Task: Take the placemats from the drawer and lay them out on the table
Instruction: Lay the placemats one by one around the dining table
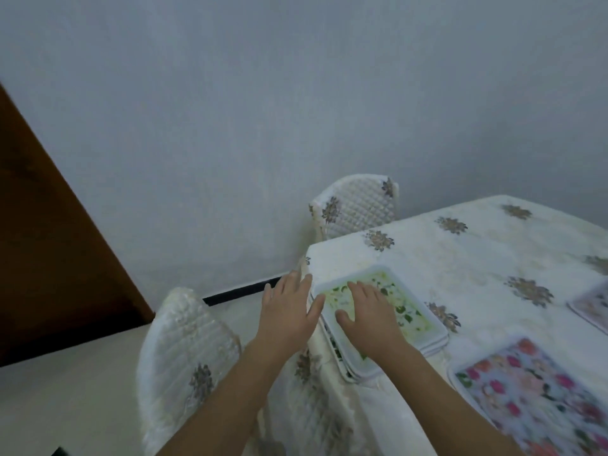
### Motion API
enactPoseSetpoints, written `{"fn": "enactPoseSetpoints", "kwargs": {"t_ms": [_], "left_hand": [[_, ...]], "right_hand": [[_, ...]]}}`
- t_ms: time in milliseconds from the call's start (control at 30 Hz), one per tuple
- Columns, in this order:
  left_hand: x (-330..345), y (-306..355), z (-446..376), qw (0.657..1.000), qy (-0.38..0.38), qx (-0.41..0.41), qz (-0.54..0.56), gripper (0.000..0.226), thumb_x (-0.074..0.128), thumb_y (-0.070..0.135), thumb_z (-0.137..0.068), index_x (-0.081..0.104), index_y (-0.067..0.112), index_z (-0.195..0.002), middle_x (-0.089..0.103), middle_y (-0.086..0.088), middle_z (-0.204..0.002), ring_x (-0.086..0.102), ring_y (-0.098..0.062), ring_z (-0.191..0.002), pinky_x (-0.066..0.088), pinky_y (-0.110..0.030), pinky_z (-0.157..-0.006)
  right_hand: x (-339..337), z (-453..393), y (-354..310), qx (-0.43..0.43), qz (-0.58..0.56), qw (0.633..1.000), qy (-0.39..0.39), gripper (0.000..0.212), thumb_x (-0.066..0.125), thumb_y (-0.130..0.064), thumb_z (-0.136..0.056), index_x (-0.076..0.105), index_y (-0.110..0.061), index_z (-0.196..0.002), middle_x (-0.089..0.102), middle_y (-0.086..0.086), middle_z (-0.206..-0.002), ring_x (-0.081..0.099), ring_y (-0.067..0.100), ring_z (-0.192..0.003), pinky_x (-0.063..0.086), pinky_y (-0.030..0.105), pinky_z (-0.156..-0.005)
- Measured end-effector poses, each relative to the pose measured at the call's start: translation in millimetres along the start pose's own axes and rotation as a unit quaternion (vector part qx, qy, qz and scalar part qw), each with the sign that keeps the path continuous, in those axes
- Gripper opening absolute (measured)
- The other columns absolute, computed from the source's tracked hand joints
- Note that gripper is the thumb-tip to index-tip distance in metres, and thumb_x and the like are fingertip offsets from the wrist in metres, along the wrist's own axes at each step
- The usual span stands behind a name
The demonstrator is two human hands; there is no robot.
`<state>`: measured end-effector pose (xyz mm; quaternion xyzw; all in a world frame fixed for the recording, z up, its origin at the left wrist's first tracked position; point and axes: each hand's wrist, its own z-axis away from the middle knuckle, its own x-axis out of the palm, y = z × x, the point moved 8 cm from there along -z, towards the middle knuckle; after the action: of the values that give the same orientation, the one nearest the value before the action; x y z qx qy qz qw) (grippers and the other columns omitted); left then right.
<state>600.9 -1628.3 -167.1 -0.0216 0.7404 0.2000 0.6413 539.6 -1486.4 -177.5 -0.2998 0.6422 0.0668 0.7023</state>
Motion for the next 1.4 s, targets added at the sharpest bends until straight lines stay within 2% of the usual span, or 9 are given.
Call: {"fn": "enactPoseSetpoints", "kwargs": {"t_ms": [100,233,367,500,667,800,933,1233,1400], "left_hand": [[-18.6,-35.0,17.1,0.999,0.019,-0.040,-0.007,0.057,0.023,0.055,-0.100,0.023,0.030,-0.152,0.018,-0.002,-0.161,0.015,-0.020,-0.147,0.010,-0.048,-0.119],[-49.4,-106.7,70.3,0.988,0.048,-0.150,0.003,0.058,0.022,0.054,-0.100,0.022,0.029,-0.153,0.012,0.000,-0.162,0.009,-0.018,-0.149,0.002,-0.045,-0.120],[-81.7,-183.5,145.9,0.970,0.051,-0.232,-0.043,0.060,0.019,0.056,-0.100,0.018,0.029,-0.154,0.011,-0.002,-0.163,0.008,-0.020,-0.149,0.006,-0.047,-0.119],[-117.7,-253.9,200.7,0.951,0.071,-0.297,-0.060,0.061,0.016,0.059,-0.099,0.019,0.031,-0.153,0.010,-0.002,-0.163,0.006,-0.021,-0.149,0.006,-0.048,-0.119],[-156.4,-332.1,230.7,0.943,0.107,-0.307,-0.066,0.060,0.017,0.060,-0.099,0.020,0.031,-0.153,0.012,-0.001,-0.163,0.008,-0.021,-0.149,0.007,-0.048,-0.120],[-175.1,-417.9,258.1,0.937,0.093,-0.331,-0.067,0.062,0.015,0.062,-0.098,0.017,0.033,-0.153,0.010,0.001,-0.163,0.006,-0.021,-0.150,0.004,-0.048,-0.119],[-191.4,-495.4,282.5,0.926,0.088,-0.363,-0.058,0.064,0.015,0.063,-0.097,0.020,0.032,-0.153,0.012,0.000,-0.163,0.008,-0.022,-0.150,0.008,-0.049,-0.120],[-202.5,-595.1,268.6,0.922,0.074,-0.378,-0.040,0.064,0.014,0.062,-0.097,0.015,0.032,-0.154,0.007,0.000,-0.164,0.005,-0.023,-0.150,0.006,-0.050,-0.121],[-214.3,-653.1,231.3,0.922,0.061,-0.373,-0.077,0.067,0.012,0.065,-0.095,0.014,0.033,-0.154,0.006,-0.001,-0.164,0.003,-0.023,-0.150,0.006,-0.052,-0.120]], "right_hand": [[11.0,-3.9,-41.2,-0.050,0.001,0.999,-0.021,0.066,0.038,-0.047,-0.098,0.020,-0.015,-0.152,0.021,0.005,-0.159,0.016,0.023,-0.147,0.014,0.040,-0.120],[43.7,-0.3,-125.3,-0.151,-0.004,0.987,-0.048,0.066,0.040,-0.047,-0.097,0.022,-0.015,-0.152,0.023,0.004,-0.158,0.018,0.022,-0.146,0.017,0.040,-0.119],[79.9,26.1,-222.1,-0.222,-0.036,0.969,-0.096,0.065,0.038,-0.048,-0.098,0.021,-0.015,-0.152,0.021,0.003,-0.159,0.016,0.022,-0.147,0.015,0.038,-0.120],[93.8,55.8,-312.1,-0.272,-0.073,0.954,-0.103,0.063,0.040,-0.046,-0.098,0.023,-0.019,-0.152,0.023,0.001,-0.159,0.018,0.021,-0.146,0.018,0.042,-0.120],[108.6,66.7,-415.3,-0.314,-0.082,0.943,-0.080,0.060,0.044,-0.044,-0.098,0.027,-0.022,-0.150,0.027,-0.001,-0.157,0.019,0.020,-0.146,0.018,0.041,-0.120],[136.1,65.1,-499.9,-0.314,-0.079,0.944,-0.069,0.060,0.044,-0.045,-0.098,0.027,-0.021,-0.150,0.028,0.000,-0.157,0.020,0.021,-0.146,0.016,0.040,-0.121],[169.1,73.9,-572.6,-0.324,-0.074,0.939,-0.087,0.062,0.043,-0.047,-0.098,0.025,-0.023,-0.151,0.026,-0.001,-0.158,0.018,0.020,-0.146,0.017,0.042,-0.121],[215.2,30.1,-664.8,-0.331,-0.025,0.937,-0.114,0.063,0.041,-0.051,-0.098,0.021,-0.026,-0.153,0.020,-0.004,-0.160,0.014,0.019,-0.148,0.013,0.041,-0.120],[240.9,-20.0,-714.5,-0.336,-0.019,0.935,-0.110,0.068,0.037,-0.059,-0.095,0.018,-0.028,-0.152,0.014,-0.003,-0.161,0.011,0.021,-0.149,0.011,0.045,-0.121]]}}
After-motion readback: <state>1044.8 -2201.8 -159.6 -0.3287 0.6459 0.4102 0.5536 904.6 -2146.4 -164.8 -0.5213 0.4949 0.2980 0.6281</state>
